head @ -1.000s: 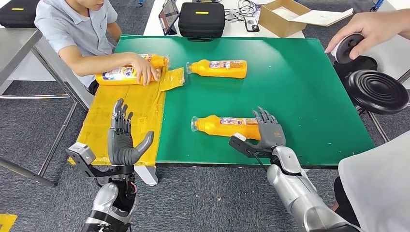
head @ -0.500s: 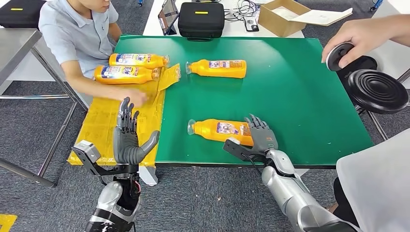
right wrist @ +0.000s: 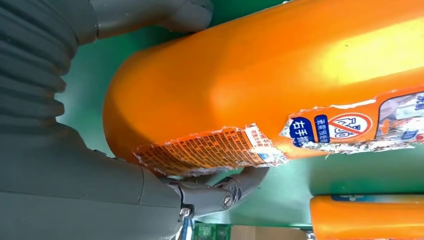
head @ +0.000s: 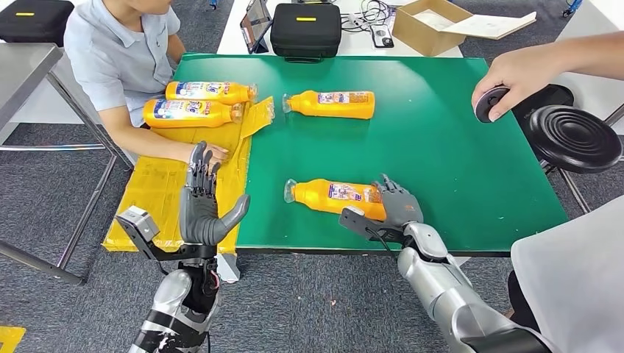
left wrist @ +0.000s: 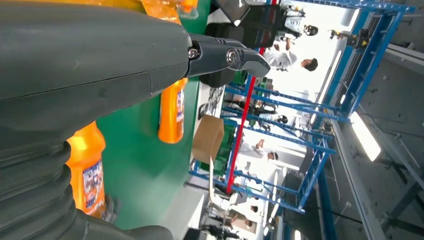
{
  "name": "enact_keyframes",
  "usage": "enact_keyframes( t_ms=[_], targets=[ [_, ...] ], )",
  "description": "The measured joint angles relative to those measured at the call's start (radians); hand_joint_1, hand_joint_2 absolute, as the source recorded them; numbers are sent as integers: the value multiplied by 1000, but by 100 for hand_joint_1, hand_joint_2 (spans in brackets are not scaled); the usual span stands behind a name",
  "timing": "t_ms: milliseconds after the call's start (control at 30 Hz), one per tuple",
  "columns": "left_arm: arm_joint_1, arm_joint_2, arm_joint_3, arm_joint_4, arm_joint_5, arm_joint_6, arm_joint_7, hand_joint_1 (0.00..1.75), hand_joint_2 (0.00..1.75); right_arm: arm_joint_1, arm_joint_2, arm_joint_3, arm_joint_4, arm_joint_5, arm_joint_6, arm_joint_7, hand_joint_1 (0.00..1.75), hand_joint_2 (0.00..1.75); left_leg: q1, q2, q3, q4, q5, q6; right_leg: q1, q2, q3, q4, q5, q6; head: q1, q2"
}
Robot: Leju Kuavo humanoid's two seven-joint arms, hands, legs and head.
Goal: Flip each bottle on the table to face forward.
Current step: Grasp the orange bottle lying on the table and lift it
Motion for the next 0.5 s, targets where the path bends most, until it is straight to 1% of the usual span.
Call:
enact_keyframes(
  t_ms=[133,267,400,500],
  targets=[
    [-16,0,-4,18,14,-12,10,0,175,-30,-10,11,24,18,63,48,175,175,0,0,2,0,0,0,0,0,2,0,0,0,0,0],
    [-24,-1,-10,29,18,-15,12,0,175,-40,-18,14,38,7,80,47,175,175,0,-1,4,0,0,0,0,0,5,0,0,0,0,0],
    [-27,-1,-12,34,19,-14,10,0,175,-35,-21,5,42,-54,78,-11,175,175,0,-1,5,0,0,0,0,0,5,0,0,0,0,0],
    [-27,-1,-11,35,6,15,-9,0,175,-25,-19,-24,43,-137,56,-103,175,175,0,-1,5,0,0,0,0,0,6,0,0,0,0,0]
  ],
)
